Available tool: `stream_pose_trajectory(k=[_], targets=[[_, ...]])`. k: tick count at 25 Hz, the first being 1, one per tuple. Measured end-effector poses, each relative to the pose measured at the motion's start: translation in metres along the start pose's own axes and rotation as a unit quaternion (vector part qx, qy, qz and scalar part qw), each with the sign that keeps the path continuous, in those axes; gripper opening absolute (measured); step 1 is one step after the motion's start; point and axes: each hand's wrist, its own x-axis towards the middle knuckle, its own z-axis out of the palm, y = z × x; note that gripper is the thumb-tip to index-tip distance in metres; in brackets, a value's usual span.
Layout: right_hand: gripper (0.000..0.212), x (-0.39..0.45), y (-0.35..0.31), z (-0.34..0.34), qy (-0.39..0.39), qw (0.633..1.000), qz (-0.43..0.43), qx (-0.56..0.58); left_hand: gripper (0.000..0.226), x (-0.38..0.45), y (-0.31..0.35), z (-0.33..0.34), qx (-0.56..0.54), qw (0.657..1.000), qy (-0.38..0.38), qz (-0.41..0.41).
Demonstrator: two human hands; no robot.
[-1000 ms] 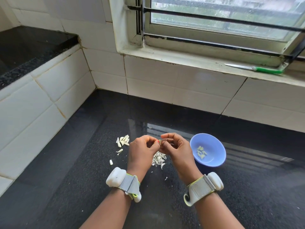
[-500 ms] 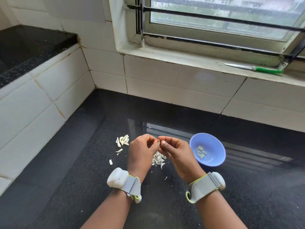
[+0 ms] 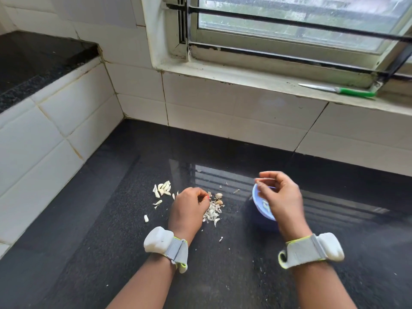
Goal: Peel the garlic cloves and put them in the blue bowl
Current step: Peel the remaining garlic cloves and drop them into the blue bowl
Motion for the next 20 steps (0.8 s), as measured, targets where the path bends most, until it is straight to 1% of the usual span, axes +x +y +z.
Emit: stream_pose_trajectory(k=[1, 3, 5, 9, 12, 13, 16, 17, 18, 19, 20], targets=[[0.021, 0.005, 0.003, -0.012, 0.026, 0.997, -0.010, -0.076, 0.018, -0.001, -0.001, 0.003, 0.024, 1.000, -0.017, -0.002], [0.017, 0.008, 0.008, -0.027, 0.042, 0.981, -0.009, -0.191, 0.022, -0.002, -0.002, 0.010, 0.055, 0.998, -0.036, -0.004], [0.014, 0.009, 0.014, -0.031, 0.035, 0.974, 0.001, -0.225, 0.019, -0.003, 0.000, 0.015, 0.060, 0.998, -0.035, -0.001], [0.020, 0.010, 0.028, -0.030, 0.028, 0.977, 0.024, -0.212, 0.010, -0.001, 0.002, 0.015, 0.031, 0.999, -0.018, -0.012], [0.028, 0.011, 0.029, -0.029, 0.045, 0.979, 0.021, -0.199, 0.006, -0.002, 0.004, 0.013, 0.018, 1.000, -0.017, -0.005], [0.030, 0.011, 0.026, -0.027, 0.054, 0.979, 0.009, -0.197, 0.007, -0.002, 0.004, 0.014, 0.012, 1.000, -0.020, 0.006], [0.032, 0.010, 0.010, -0.017, 0.065, 0.981, -0.042, -0.176, 0.035, -0.003, 0.004, 0.015, 0.014, 0.997, -0.035, 0.069], [0.032, 0.009, 0.004, -0.011, 0.061, 0.981, -0.060, -0.172, 0.034, -0.004, 0.004, 0.016, 0.014, 0.996, -0.035, 0.086], [0.031, 0.007, -0.002, -0.005, 0.055, 0.980, -0.081, -0.172, 0.028, -0.005, 0.004, 0.017, 0.008, 0.995, -0.030, 0.096], [0.030, 0.006, -0.006, 0.004, 0.044, 0.979, -0.102, -0.173, 0.021, -0.007, 0.004, 0.015, 0.004, 0.996, -0.021, 0.092], [0.029, 0.004, -0.009, 0.014, 0.026, 0.977, -0.120, -0.176, 0.022, -0.009, 0.002, 0.014, 0.000, 0.996, -0.007, 0.090]])
